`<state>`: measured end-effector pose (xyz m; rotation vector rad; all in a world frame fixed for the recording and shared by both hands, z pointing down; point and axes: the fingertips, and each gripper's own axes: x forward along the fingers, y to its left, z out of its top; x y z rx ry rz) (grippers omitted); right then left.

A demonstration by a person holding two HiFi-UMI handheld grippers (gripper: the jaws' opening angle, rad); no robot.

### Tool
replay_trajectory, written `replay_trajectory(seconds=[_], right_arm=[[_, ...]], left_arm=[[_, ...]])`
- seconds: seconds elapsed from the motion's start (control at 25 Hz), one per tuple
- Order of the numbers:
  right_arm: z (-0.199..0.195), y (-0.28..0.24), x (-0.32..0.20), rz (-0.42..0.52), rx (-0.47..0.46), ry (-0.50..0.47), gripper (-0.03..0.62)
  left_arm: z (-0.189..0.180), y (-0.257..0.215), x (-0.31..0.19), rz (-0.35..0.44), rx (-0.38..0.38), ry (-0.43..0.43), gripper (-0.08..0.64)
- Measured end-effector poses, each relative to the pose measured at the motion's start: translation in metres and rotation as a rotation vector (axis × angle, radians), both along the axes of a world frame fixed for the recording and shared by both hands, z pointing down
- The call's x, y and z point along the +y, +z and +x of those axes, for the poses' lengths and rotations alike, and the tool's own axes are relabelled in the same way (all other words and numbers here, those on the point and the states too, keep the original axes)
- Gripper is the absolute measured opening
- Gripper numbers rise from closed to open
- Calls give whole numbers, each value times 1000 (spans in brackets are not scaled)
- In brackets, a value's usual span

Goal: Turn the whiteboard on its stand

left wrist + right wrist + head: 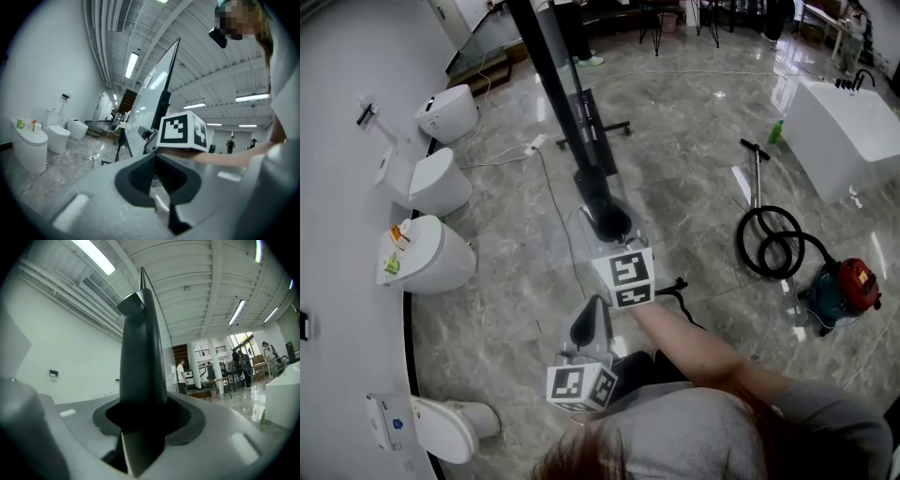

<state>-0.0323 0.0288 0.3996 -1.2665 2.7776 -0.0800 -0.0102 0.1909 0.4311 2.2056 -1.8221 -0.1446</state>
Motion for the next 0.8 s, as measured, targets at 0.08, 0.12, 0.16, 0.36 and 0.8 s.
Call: replay_trajectory(seconds=[0.08,0.12,0.16,0.36,0.8], right_arm=[[-1,1,8,-4,8,-2,183],[-1,2,12,-6,12,-2,183],[0,2,17,-7,15,-2,181],[16,4,44,-22,-4,20,172],[30,3,97,8,-1,50,163]], left_arm=[[-2,-3,5,7,0,14,-3],[-2,-4,8,11,-1,25,-3],[0,-5,11,14,-2,36,-3],[8,-7,41,13,-16,82,-3],[13,2,93,-7,-12,135,-3]])
